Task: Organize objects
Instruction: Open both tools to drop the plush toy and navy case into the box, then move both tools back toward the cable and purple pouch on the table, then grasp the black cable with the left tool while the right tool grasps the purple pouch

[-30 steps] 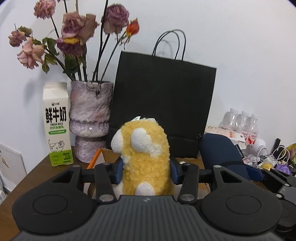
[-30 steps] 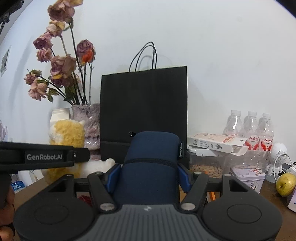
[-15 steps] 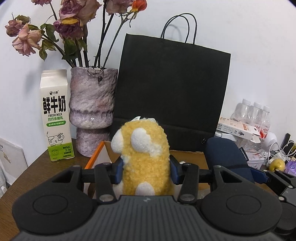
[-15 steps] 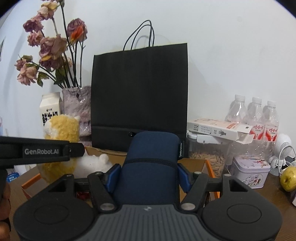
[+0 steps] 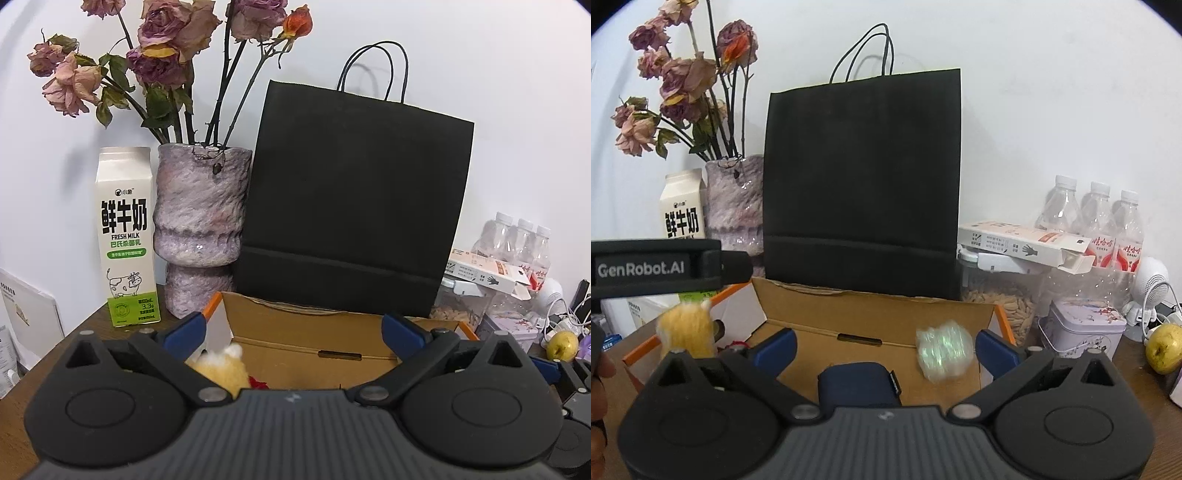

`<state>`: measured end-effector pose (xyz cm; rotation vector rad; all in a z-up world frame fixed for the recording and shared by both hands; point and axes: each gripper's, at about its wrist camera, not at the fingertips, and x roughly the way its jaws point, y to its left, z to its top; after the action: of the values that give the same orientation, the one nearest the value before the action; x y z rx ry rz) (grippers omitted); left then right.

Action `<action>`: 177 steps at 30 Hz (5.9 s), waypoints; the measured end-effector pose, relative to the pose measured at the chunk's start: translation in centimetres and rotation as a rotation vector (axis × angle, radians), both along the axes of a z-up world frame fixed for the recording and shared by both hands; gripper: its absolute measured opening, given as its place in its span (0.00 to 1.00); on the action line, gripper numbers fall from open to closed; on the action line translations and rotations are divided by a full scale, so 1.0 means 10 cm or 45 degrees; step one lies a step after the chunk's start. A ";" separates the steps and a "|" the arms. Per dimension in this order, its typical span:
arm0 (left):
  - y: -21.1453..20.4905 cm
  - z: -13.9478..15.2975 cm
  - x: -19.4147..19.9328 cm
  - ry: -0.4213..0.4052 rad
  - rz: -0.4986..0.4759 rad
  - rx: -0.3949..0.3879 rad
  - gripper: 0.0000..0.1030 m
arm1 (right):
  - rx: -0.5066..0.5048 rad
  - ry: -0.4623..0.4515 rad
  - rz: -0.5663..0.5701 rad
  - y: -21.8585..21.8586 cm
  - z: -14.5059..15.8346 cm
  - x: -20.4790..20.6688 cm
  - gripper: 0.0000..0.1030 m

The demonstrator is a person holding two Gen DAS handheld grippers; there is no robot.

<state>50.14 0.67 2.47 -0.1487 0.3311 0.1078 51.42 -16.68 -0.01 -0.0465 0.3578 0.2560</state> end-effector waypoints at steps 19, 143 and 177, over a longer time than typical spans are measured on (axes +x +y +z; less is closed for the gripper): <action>0.00 0.07 -0.08 0.017 0.009 0.011 1.00 | 0.013 0.036 -0.004 -0.06 0.07 -0.06 1.00; -0.12 -0.59 -2.85 0.562 -0.329 0.050 1.00 | -0.024 0.116 -0.032 -0.71 -0.46 -3.36 1.00; 0.23 -0.51 -2.57 0.166 -0.058 0.079 0.86 | -0.062 0.240 0.016 -0.39 -0.48 -2.89 1.00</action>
<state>24.45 3.00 -2.65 -0.0724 0.4604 0.0829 22.51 -20.55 -4.79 -0.0723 0.5517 0.2648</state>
